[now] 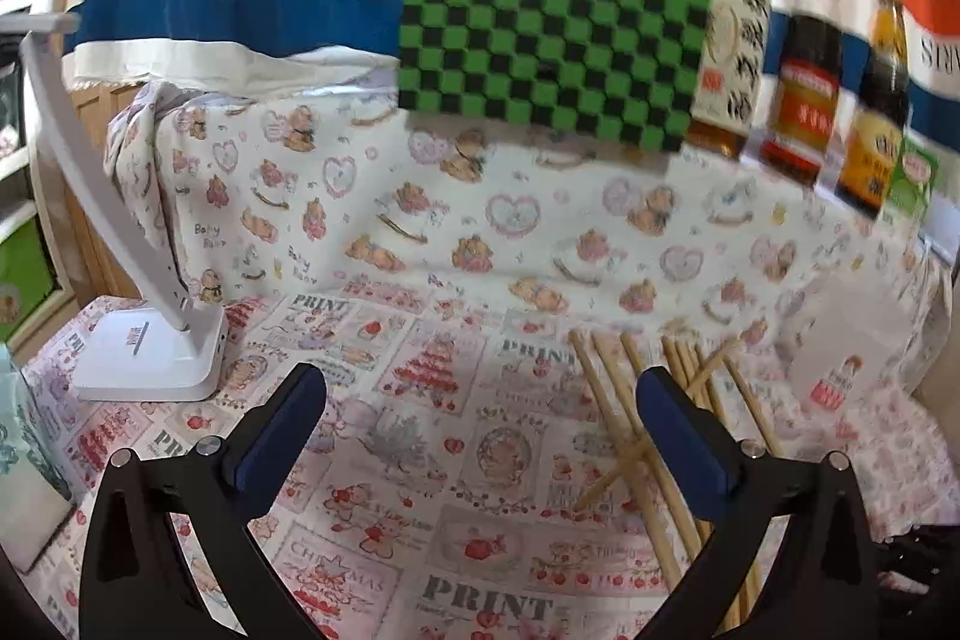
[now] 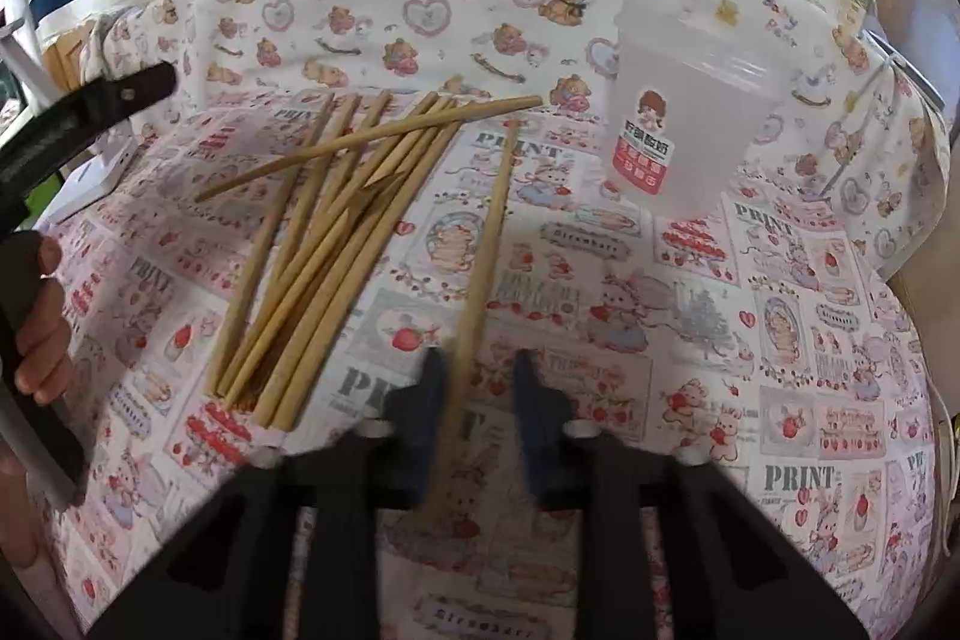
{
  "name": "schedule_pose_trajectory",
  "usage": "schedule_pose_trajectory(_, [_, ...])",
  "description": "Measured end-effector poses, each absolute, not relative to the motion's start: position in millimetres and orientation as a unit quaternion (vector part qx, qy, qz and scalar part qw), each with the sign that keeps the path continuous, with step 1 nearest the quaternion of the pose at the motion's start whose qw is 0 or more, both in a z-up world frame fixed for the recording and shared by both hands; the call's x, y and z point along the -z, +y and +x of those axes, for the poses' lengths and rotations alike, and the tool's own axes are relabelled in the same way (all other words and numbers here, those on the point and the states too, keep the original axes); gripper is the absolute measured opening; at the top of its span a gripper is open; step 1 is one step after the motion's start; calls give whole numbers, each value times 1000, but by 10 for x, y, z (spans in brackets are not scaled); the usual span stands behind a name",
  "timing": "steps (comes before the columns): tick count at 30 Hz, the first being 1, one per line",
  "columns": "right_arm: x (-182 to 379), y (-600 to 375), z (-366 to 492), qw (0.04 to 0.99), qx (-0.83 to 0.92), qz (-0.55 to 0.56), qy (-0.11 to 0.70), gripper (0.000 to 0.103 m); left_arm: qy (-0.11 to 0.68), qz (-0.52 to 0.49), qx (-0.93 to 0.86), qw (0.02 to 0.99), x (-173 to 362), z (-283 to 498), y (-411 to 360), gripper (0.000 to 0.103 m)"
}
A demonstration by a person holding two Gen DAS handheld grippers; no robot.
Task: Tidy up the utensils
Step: 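Grasp a wooden chopstick with the right tool while the left tool grasps another chopstick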
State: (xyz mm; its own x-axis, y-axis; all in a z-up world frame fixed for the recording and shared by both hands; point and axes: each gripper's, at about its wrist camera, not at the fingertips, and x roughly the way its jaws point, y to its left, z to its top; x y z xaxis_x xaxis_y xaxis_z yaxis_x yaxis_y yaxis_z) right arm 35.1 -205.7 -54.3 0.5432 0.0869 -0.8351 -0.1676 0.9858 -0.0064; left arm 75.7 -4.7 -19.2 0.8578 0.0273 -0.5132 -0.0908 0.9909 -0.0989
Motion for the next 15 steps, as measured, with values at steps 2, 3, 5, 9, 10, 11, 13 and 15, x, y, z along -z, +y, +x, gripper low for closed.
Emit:
schedule_pose_trajectory(2, [534, -2074, 340, 878, -74, -41, 471, 7, 266, -49, -16, 962, 192, 739, -103, 102])
schedule_pose_trajectory(3, [530, -2081, 345, 878, -76, -35, 471, 7, 267, -42, -11, 963, 190, 736, -133, 102])
schedule_pose_trajectory(5, [480, -2108, 332, 885, -80, -15, 458, 7, 279, -20, -15, 960, 207, 753, -209, 102])
schedule_pose_trajectory(9, [220, -2176, 236, 917, -80, 6, 391, 7, 310, 5, -9, 951, 264, 803, -299, 100])
schedule_pose_trajectory(10, [150, -2204, 203, 924, -82, 12, 373, 7, 313, 3, -3, 950, 273, 809, -305, 96])
schedule_pose_trajectory(11, [85, -2232, 170, 930, -85, 20, 357, 7, 318, 2, 3, 948, 281, 819, -310, 92])
schedule_pose_trajectory(13, [-4, -2269, 124, 938, -88, 31, 334, 7, 330, 7, -11, 944, 323, 857, -304, 74])
schedule_pose_trajectory(15, [-85, -2286, 81, 946, -90, 37, 310, 7, 345, -7, -8, 939, 358, 890, -261, 66])
